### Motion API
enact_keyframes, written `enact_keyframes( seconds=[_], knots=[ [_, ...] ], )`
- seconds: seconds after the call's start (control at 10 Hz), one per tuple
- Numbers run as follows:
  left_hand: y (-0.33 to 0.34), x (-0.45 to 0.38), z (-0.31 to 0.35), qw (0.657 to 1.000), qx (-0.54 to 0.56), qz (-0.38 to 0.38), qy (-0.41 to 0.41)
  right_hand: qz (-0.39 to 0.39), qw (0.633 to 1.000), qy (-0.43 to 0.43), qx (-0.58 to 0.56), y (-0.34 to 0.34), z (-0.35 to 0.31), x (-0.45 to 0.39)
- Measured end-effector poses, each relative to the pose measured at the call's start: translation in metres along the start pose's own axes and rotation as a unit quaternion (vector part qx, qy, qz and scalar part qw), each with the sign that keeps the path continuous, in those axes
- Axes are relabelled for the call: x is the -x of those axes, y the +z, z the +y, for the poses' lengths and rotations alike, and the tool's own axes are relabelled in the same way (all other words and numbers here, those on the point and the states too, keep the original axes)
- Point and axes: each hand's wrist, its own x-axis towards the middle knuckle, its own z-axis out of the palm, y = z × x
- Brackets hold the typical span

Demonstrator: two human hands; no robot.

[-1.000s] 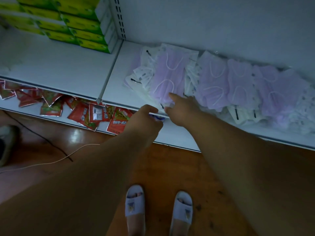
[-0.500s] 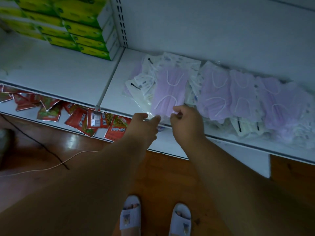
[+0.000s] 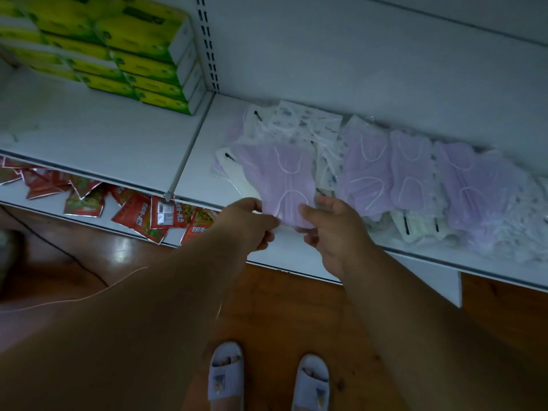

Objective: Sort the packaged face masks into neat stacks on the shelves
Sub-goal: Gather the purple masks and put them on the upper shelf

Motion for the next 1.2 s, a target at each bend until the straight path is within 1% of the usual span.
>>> enact_keyframes(
  seconds=[0.1,0.2,0.3,0.4,0.5,0.6,0.7,0.8,0.9,1.0,1.1,1.2],
  knots=[
    [-0.005,0.013,-0.001,0.998,0.035,-0.042,-0.001,-0.027,0.999,0.016,0.014,-0.001,-0.004,0.008],
    [-0.009,0.027,0.003,0.966,0.24,-0.084,-0.048,-0.089,0.996,-0.011,0.014,-0.008,-0.007,0.022],
    [-0.004,0.031,0.007,0.947,0.314,-0.036,-0.065,-0.114,0.993,-0.025,0.023,-0.022,-0.012,0.037],
    [0.006,0.033,0.015,0.978,0.2,0.042,-0.052,-0.043,0.998,-0.013,0.045,-0.04,-0.014,0.039],
    [0.018,0.037,0.021,0.992,0.107,0.059,-0.029,-0.012,1.0,-0.004,0.025,-0.059,-0.016,0.036],
    [0.039,0.044,0.025,0.983,0.179,0.006,-0.039,-0.057,0.992,-0.027,0.105,-0.066,-0.015,0.041],
    [0.056,0.042,0.02,0.993,0.113,0.024,-0.001,-0.043,0.958,-0.091,0.267,-0.069,-0.013,0.038],
    [0.064,0.034,0.015,0.995,0.063,0.079,0.004,0.057,0.897,-0.203,0.389,-0.081,-0.019,0.015],
    [0.065,0.027,0.014,0.995,0.069,0.078,-0.005,0.112,0.757,-0.255,0.591,-0.092,-0.03,-0.012],
    [0.071,0.023,0.013,0.996,0.066,0.067,-0.006,0.077,0.68,-0.202,0.701,-0.088,-0.035,-0.03],
    [0.072,0.017,0.012,0.999,0.027,0.045,0.004,0.102,0.634,-0.205,0.739,-0.085,-0.026,-0.041],
    [0.067,0.019,0.016,0.999,-0.001,0.044,0.016,0.13,0.676,-0.244,0.683,-0.095,-0.026,-0.042]
  ],
)
